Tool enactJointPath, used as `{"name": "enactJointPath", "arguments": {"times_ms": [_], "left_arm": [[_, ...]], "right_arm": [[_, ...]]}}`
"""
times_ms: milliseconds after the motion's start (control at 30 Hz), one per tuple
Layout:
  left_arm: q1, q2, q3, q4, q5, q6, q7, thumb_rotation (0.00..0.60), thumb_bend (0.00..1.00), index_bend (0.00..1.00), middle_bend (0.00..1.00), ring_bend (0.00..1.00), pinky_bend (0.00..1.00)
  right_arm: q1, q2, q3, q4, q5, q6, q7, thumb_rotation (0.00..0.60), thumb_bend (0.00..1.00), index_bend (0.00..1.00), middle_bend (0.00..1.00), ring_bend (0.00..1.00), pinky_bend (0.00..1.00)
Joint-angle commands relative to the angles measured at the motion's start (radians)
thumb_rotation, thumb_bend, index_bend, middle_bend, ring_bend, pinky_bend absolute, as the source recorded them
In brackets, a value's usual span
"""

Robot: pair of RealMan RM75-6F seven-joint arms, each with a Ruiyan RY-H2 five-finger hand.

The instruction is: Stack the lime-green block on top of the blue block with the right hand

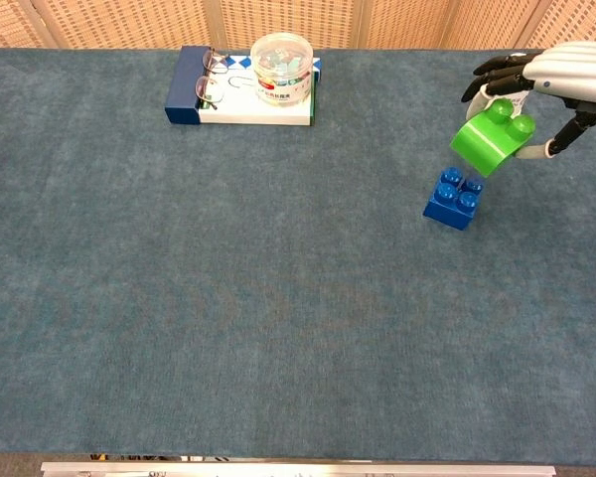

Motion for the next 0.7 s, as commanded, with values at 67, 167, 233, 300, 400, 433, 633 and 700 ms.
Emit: {"name": "enactJointPath", "arguments": {"times_ms": [67,167,233,300,400,433,633,700], "left_arm": [[-0.003,-0.003,-0.004,0.011,-0.018,-0.012,0.005,0.600,0.20,0.38,0.35,0.27,0.41],[-0.003,-0.004,-0.004,0.018,-0.026,-0.017,0.006,0.600,0.20,0.38,0.35,0.27,0.41],[-0.003,-0.005,-0.005,0.023,-0.031,-0.019,0.005,0.600,0.20,0.38,0.35,0.27,0.41],[-0.003,-0.005,-0.006,0.027,-0.035,-0.020,0.005,0.600,0.20,0.39,0.35,0.27,0.41],[-0.003,-0.005,-0.007,0.034,-0.041,-0.022,0.002,0.600,0.20,0.39,0.35,0.27,0.41],[-0.003,-0.006,-0.008,0.036,-0.043,-0.023,0.001,0.600,0.20,0.39,0.35,0.27,0.41],[-0.002,-0.008,-0.010,0.047,-0.058,-0.031,0.004,0.600,0.20,0.39,0.35,0.27,0.41],[-0.004,-0.009,-0.011,0.050,-0.065,-0.036,0.007,0.600,0.20,0.39,0.35,0.27,0.41]], "right_arm": [[0.033,-0.027,-0.031,0.042,-0.023,-0.007,0.030,0.600,0.29,0.55,0.20,0.00,0.16],[0.051,-0.039,-0.046,0.061,-0.033,-0.008,0.041,0.600,0.29,0.55,0.20,0.00,0.16],[0.066,-0.049,-0.058,0.076,-0.040,-0.008,0.045,0.600,0.29,0.55,0.20,0.00,0.16],[0.075,-0.057,-0.066,0.087,-0.044,-0.007,0.047,0.600,0.29,0.55,0.20,0.00,0.16],[0.091,-0.070,-0.083,0.104,-0.054,-0.009,0.054,0.600,0.29,0.55,0.20,0.00,0.16],[0.097,-0.075,-0.089,0.113,-0.057,-0.009,0.052,0.600,0.29,0.55,0.20,0.00,0.16],[0.114,-0.091,-0.114,0.148,-0.064,0.002,0.061,0.600,0.29,0.55,0.20,0.00,0.16],[0.116,-0.098,-0.123,0.166,-0.067,0.012,0.061,0.600,0.29,0.55,0.20,0.00,0.16]]}}
